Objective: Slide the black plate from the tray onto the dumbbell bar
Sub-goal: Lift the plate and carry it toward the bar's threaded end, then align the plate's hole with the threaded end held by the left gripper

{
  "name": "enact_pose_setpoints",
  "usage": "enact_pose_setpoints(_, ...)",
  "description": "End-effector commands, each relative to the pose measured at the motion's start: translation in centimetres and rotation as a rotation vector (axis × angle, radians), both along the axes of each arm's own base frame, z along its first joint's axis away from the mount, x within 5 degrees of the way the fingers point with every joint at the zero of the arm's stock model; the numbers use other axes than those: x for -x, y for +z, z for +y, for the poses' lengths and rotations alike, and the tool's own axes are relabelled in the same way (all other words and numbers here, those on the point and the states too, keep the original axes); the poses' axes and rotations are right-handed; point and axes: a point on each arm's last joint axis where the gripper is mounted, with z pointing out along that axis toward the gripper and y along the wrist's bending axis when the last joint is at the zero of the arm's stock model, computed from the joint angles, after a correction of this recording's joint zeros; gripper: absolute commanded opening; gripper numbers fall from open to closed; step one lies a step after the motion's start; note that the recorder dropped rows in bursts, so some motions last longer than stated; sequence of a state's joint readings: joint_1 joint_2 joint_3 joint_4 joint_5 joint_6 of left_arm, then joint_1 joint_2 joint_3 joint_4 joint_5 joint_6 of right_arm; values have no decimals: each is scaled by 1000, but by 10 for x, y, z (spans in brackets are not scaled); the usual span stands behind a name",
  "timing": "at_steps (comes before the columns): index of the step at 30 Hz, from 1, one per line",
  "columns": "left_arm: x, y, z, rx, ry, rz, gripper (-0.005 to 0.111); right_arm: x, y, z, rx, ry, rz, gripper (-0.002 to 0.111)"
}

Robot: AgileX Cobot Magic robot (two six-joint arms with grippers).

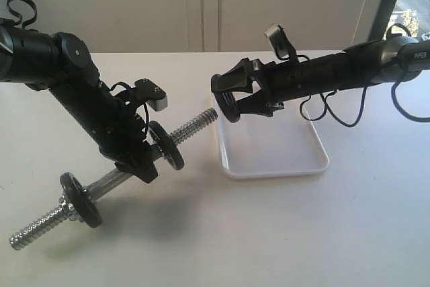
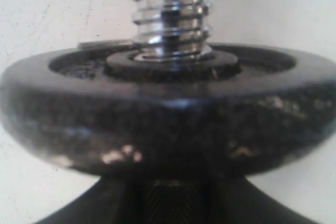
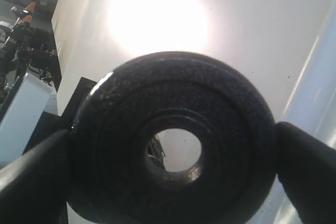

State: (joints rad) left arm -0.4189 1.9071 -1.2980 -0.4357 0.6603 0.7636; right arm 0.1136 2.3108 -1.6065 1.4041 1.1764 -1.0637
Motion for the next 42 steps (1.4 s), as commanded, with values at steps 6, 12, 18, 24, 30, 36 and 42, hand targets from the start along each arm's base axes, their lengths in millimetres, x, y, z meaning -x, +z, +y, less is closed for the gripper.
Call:
enact_pose_setpoints(6,3,27,-6,93,27,-22,0,1,17,11,-89,16,-22,0)
enact_pose_setpoints(12,3,27,-6,93,27,-22,0,4,17,20,-91,36,-21,0)
enact_pose_setpoints(18,3,27,-6,93,26,-21,0,5,17,22,-91,40,-21,0)
enact_pose_setpoints(24,3,27,-6,93,26,-21,0,6,17,24,-91,44,-21,0)
enact_pose_setpoints(30,3,27,-6,94,27,-20,0,6,11,27,-89,51,-8,0)
enact_pose_setpoints(36,3,27,-6,94,27,-20,0,6,-9,30,-92,46,42,0)
enact_pose_setpoints(42,3,27,-6,95,28,-22,0,0,-5,22,-137,-8,50,0)
